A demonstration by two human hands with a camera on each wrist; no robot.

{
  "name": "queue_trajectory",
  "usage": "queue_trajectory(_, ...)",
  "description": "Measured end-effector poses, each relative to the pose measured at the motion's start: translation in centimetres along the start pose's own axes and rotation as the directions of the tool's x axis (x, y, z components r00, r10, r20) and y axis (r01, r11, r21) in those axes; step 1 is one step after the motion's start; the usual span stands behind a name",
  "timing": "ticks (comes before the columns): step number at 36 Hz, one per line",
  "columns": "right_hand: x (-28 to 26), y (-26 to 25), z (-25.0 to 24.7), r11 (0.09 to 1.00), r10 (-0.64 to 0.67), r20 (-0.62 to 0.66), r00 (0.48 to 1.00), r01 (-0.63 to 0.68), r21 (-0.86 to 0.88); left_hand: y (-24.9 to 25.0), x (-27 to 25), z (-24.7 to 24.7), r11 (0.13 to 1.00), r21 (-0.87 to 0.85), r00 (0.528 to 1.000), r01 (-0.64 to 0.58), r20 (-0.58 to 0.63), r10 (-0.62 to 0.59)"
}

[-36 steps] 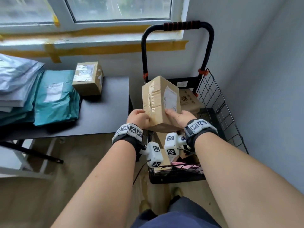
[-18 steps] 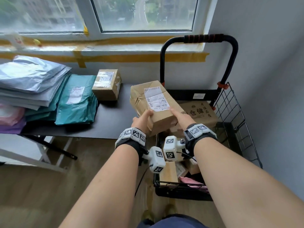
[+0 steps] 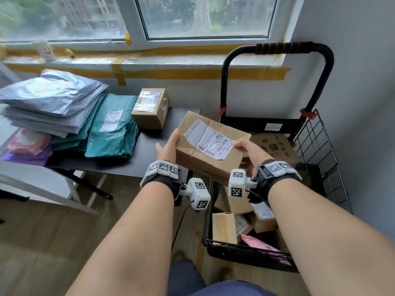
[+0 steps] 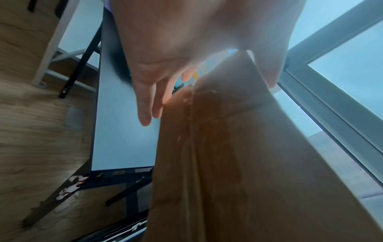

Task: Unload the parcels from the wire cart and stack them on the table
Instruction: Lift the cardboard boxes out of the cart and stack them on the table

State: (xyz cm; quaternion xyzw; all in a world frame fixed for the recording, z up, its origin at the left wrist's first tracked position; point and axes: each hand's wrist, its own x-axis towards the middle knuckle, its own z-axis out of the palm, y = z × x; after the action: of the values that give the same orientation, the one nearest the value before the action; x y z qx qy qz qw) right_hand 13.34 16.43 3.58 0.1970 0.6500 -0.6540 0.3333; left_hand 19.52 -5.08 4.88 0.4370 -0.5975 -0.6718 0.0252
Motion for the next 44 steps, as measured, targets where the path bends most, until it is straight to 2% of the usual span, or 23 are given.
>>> queue_trajectory(3,0.3,-0.5,0.3,1.000,-0.001,-0.001,1.000,0.001,0.010,0.8,0.5,-0.2,0.997,-0.029,0.994,0.064,0.093,-0.062)
queue_trajectory(5,0.3,-1.2,0.8,1.000,0.000,-0.013,1.000,0.000,0.020,1.3,0.5,-0.1,0.998,-0.031,0.989,0.057,0.140,-0.052)
queue_trajectory(10,1.9,-2.0,2.9,0.999,-0.003,-0.112,0.994,0.008,0.036,1.8,1.9,0.2,1.000,0.013,0.999,-0.025,0.044,0.024)
queue_trajectory(13,3.3,-1.7,4.5,0.997,0.033,-0.142,0.989,-0.042,-0.059,1.6,3.5,0.2,0.999,0.038,0.999,0.031,-0.018,-0.030)
queue_trajectory(16,4.3,-1.9,6.9,0.995,0.068,-0.129,0.989,-0.077,-0.068,0.7,7.8,-0.2,0.993,0.095,0.997,0.074,-0.037,-0.071)
queue_trajectory(18,5.1,-2.3,8.6,0.996,0.092,-0.100,0.991,-0.094,-0.010,0.2,10.1,-0.5,0.983,0.144,0.994,0.113,-0.016,-0.112)
queue_trajectory(22,7.9,-2.7,11.4,0.995,0.087,-0.137,0.987,-0.080,0.052,0.4,12.3,-1.6,0.968,0.190,0.983,0.165,0.046,-0.177)
queue_trajectory(26,10.3,-2.9,14.4,0.995,0.091,-0.094,0.991,-0.089,0.035,-0.3,14.7,-2.3,0.927,0.205,0.938,0.314,0.084,-0.336)
queue_trajectory(29,11.5,-2.8,16.6,0.990,0.139,-0.079,0.987,-0.140,-0.008,-0.8,16.0,-2.4,0.896,0.273,0.912,0.349,0.119,-0.392)
queue_trajectory(31,12.6,-2.6,17.6,0.985,0.156,-0.121,0.980,-0.164,-0.058,-0.3,16.2,-2.6,0.898,0.326,0.937,0.296,0.084,-0.340)
queue_trajectory(33,14.0,-2.2,18.0,0.978,0.153,-0.165,0.974,-0.173,-0.118,1.4,15.6,-3.2,0.901,0.339,0.961,0.271,-0.033,-0.276)
queue_trajectory(36,15.0,-2.1,18.1,0.972,0.132,-0.201,0.971,-0.167,-0.168,2.4,17.2,-3.9,0.850,0.507,0.989,0.142,-0.108,-0.101)
queue_trajectory(40,15.3,-2.5,17.8,0.966,0.179,-0.139,0.974,-0.201,-0.165,3.6,19.5,-4.3,0.776,0.629,0.998,-0.051,0.016,0.053)
queue_trajectory(44,16.2,-3.6,18.0,0.974,0.130,-0.217,0.968,-0.165,-0.153,4.5,20.4,-3.7,0.686,0.710,0.987,-0.160,0.110,0.117)
